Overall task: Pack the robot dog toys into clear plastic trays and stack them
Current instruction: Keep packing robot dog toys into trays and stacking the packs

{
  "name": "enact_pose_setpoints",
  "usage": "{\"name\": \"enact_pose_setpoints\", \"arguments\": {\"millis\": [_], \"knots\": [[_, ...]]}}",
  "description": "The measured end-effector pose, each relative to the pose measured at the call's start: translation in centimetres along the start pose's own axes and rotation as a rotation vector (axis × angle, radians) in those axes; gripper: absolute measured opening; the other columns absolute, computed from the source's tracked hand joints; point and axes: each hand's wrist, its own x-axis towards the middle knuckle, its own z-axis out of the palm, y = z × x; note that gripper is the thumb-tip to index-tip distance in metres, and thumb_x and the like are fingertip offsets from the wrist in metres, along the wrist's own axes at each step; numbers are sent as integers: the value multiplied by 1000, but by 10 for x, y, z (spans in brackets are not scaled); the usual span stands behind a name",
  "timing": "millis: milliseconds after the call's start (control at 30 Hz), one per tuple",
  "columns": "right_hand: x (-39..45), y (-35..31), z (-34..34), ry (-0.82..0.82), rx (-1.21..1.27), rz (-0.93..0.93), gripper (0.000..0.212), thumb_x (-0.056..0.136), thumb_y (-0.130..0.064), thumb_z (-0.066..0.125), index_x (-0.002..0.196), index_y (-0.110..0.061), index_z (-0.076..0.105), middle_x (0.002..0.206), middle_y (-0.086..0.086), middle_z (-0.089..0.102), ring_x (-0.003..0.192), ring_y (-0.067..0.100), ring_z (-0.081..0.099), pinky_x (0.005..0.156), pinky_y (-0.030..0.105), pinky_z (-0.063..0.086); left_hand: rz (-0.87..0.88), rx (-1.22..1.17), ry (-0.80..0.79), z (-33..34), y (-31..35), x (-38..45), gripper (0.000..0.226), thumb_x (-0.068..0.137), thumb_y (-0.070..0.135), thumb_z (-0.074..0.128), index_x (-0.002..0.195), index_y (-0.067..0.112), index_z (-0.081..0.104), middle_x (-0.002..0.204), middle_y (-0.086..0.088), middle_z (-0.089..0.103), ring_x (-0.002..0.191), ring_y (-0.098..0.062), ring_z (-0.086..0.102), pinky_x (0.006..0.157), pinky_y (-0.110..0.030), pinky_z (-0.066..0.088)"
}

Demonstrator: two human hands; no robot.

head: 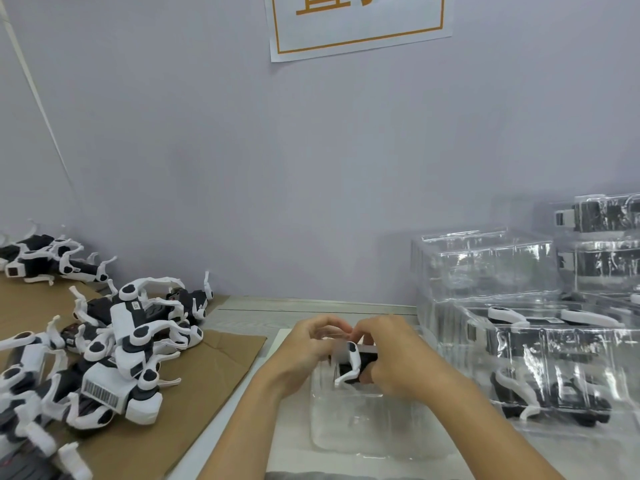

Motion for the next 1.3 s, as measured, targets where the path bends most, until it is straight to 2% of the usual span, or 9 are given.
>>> {"name": "enact_pose_setpoints", "arguments": {"millis": [133,300,400,633,733,867,933,1133,1300], "knots": [[1,3,3,12,57,-4,38,70,-17,82,105,-28,71,99,-8,65,82,9,58,57,13,37,-25,-70,-1,-2,0,-1,21,72,11,69,91,20,74,103,-11,73,92,-25,66,91,-43,48],[1,3,3,19,82,0,36,68,-17,84,101,-26,72,90,-8,67,79,9,61,60,15,43,-69,-171,-19,-4,-3,-1,39,70,2,63,107,12,69,118,-19,69,95,-28,67,93,-47,48],[1,2,4,13,73,11,35,69,-19,84,101,-28,72,91,-11,65,79,7,60,58,15,42,-124,-103,-26,-4,2,1,50,67,2,66,115,13,66,114,-15,70,93,-27,67,95,-44,49],[-1,-1,2,8,9,-1,27,73,-27,81,98,-31,73,89,-10,66,84,12,60,64,22,47,-163,-41,25,-1,6,0,50,63,1,69,112,13,68,117,-17,68,100,-30,68,99,-44,50],[0,-2,1,19,-10,-15,27,76,-31,78,102,-30,74,91,-9,68,88,13,61,71,26,51,-153,-52,90,1,1,3,42,72,-13,58,104,10,72,112,-16,72,107,-35,68,100,-48,51],[0,1,-1,19,-16,4,33,80,-31,77,113,-30,71,99,-11,60,94,10,55,76,25,51,-153,-64,150,3,-1,7,46,74,-21,45,99,7,72,104,-15,75,90,-29,70,83,-42,56],[1,2,-7,20,8,-5,35,81,-27,77,115,-30,70,101,-12,57,93,7,56,77,23,51,-147,-52,153,3,-1,6,46,74,-21,45,98,8,72,101,-13,76,83,-24,69,76,-35,52],[-2,-1,-11,-103,132,-83,40,70,-26,87,103,-45,73,104,-21,63,98,-6,54,87,24,51,-136,-31,160,3,-2,7,45,72,-18,46,100,7,72,105,-17,74,91,-28,67,93,-48,51],[0,-2,-4,-63,131,-85,36,69,-27,88,98,-44,75,99,-22,63,94,-7,54,82,17,48,-142,-34,156,2,-3,7,46,70,-16,47,97,11,73,101,-14,75,87,-21,68,77,-32,49]]}}
